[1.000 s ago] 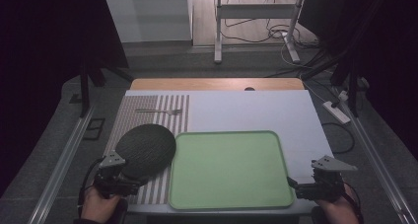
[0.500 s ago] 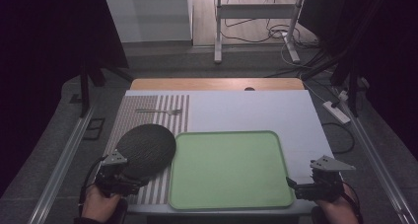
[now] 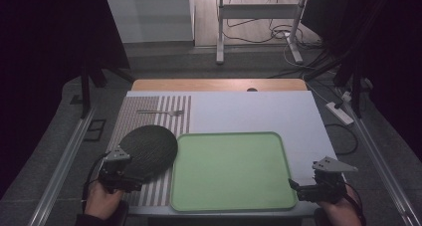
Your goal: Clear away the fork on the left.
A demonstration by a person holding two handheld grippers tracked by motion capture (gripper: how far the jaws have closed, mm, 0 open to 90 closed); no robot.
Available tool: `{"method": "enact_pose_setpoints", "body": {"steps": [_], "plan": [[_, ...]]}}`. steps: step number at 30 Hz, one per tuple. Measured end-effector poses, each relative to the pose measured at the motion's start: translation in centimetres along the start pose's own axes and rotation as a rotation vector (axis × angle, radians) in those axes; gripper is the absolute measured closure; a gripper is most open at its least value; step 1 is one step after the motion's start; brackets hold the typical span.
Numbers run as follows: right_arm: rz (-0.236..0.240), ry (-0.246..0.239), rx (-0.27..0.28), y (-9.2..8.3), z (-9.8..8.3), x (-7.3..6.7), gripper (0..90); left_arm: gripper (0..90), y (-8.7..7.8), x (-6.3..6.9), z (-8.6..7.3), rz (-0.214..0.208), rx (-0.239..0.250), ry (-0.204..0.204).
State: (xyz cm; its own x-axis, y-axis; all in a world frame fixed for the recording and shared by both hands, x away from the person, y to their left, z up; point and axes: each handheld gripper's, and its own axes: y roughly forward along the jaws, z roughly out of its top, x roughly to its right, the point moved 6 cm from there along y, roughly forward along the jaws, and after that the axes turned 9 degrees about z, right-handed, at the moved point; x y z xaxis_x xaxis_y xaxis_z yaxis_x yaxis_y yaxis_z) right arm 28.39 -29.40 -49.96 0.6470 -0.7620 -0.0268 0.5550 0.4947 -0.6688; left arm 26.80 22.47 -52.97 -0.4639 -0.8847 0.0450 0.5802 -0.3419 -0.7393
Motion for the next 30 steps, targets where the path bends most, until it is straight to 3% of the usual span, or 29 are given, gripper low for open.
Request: {"method": "enact_pose_setpoints", "body": {"steps": [5, 10, 17, 30], "plan": [[0.001, 0.0, -0.001, 0.0, 0.0, 0.0, 0.0, 0.0, 0.1, -0.1, 0.4, -0.043, 0.027, -0.009], [0.001, 0.001, -0.002, 0.0, 0.0, 0.0, 0.0, 0.0, 0.9, -0.5, 0.7, -0.059, 0.01, -0.003], [0.001, 0.0, -0.005, 0.1, 0.0, 0.0, 0.0, 0.0, 2.2, -1.1, 1.4, -0.05, -0.026, 0.014], [0.001, 0.002, -0.008, 0.1, 0.0, 0.0, 0.0, 0.0, 3.7, -2.2, 2.9, -0.056, -0.027, 0.039]]}}
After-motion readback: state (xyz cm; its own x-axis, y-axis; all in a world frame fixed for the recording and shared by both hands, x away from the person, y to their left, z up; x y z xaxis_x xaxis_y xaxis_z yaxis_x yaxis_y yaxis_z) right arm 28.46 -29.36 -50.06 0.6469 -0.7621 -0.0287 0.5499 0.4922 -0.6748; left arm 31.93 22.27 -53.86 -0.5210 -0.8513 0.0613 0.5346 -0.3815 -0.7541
